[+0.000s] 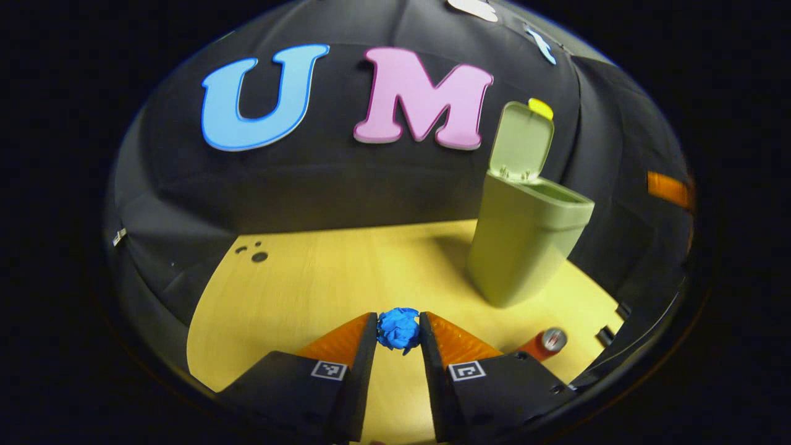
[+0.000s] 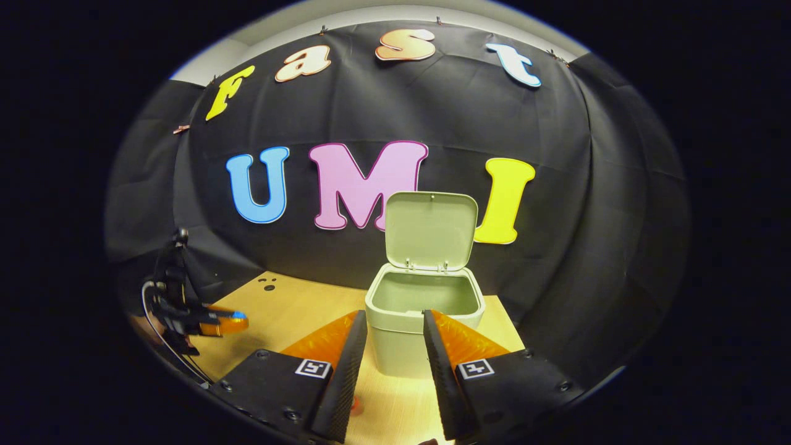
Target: Press the lid of the desktop garbage bin to open it, pick up the crumpled paper on the desktop and throw it into the bin, then pick up the pop can on the desktop and drop it into the bin, and finally close the garbage bin lid.
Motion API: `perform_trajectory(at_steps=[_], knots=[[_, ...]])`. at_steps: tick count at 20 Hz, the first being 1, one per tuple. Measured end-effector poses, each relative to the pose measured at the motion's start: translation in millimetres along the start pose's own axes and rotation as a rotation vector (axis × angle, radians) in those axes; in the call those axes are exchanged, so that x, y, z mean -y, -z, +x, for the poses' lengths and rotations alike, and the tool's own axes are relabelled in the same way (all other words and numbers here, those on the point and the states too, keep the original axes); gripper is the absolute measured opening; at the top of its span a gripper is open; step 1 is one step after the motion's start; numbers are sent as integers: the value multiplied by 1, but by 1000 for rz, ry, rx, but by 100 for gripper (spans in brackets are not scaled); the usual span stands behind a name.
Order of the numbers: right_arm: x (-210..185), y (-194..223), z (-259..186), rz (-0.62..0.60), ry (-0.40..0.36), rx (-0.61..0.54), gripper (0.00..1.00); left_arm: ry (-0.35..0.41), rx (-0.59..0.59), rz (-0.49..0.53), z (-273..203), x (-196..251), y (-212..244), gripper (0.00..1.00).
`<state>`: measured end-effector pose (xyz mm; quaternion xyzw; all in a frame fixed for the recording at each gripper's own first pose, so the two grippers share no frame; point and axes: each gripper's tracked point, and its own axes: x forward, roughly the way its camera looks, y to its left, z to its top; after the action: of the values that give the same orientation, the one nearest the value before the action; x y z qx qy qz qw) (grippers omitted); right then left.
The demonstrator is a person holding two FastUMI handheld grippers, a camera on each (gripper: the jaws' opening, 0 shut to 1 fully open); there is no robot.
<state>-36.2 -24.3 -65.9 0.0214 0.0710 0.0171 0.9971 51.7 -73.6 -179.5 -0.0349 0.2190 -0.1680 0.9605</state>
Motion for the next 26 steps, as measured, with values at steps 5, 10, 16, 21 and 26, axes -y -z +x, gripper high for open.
perform_trajectory(at_steps=[5, 10, 16, 21, 26], knots=[[-3, 16, 0, 17, -9, -30, 59, 94, 134, 58, 19, 45, -83, 45], [-2, 31, -2, 26, -7, -58, 59, 199, 208, 108, 40, 101, -126, 45], [2, 50, -9, 43, 4, -93, 60, 306, 261, 172, 67, 162, -159, 45], [9, 60, -12, 55, 24, -111, 60, 379, 259, 216, 95, 208, -165, 45], [14, 69, -17, 77, 32, -127, 61, 413, 222, 244, 124, 241, -159, 45]])
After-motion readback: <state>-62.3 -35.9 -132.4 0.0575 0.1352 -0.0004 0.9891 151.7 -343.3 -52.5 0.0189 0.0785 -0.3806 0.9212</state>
